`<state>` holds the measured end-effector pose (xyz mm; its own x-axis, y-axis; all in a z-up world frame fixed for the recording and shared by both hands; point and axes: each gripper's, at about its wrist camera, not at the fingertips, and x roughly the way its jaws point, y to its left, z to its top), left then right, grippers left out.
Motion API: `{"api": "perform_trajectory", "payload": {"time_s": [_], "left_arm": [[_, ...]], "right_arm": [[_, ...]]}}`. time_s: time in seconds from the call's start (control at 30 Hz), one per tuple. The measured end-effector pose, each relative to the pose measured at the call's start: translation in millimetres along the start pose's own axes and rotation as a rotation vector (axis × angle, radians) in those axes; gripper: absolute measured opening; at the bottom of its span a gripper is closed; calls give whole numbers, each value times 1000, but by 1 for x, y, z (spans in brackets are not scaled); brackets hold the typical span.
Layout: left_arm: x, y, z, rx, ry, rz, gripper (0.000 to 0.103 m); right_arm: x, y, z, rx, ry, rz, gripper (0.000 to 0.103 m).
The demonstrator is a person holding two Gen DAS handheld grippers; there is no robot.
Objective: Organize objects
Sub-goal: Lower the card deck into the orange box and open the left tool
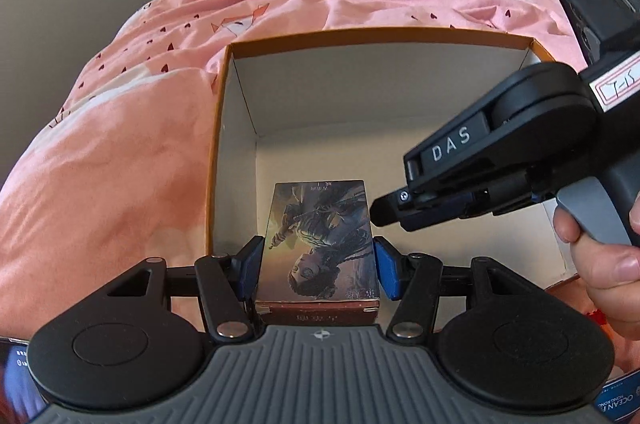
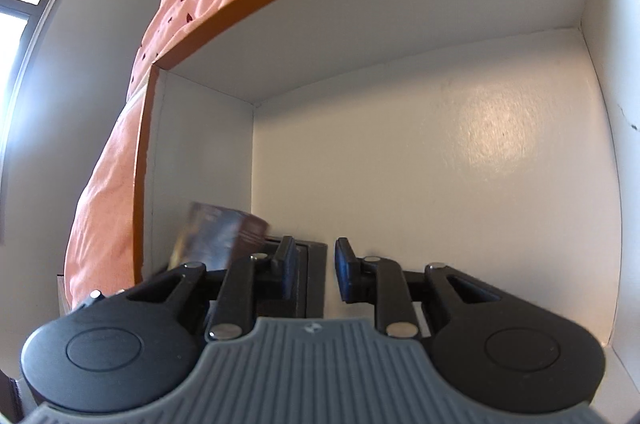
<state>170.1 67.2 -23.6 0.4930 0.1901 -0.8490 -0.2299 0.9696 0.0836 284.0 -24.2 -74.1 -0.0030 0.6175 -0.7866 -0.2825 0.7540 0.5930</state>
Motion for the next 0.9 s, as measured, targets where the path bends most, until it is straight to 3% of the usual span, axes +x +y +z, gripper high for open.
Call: {"api": "perform_trajectory", "payload": {"time_s": [0.13, 0.43, 0.57, 0.77, 0.9], "left_arm": [[2, -5, -1, 15, 12, 48, 66], [3, -5, -2, 46, 32, 45, 70], [-1, -2, -3, 43, 28, -3, 77], [-12, 9, -4, 38, -8, -85, 78], [-27, 28, 2, 15, -51, -182, 77]], "right_arm": [[5, 7, 2, -25, -1, -23, 24], [20, 10, -5, -63, 3, -73, 24], [20, 9, -6, -73, 7, -75, 24], [20, 11, -6, -91, 14, -82, 25], [14, 8, -4, -93, 11, -86, 28]]}}
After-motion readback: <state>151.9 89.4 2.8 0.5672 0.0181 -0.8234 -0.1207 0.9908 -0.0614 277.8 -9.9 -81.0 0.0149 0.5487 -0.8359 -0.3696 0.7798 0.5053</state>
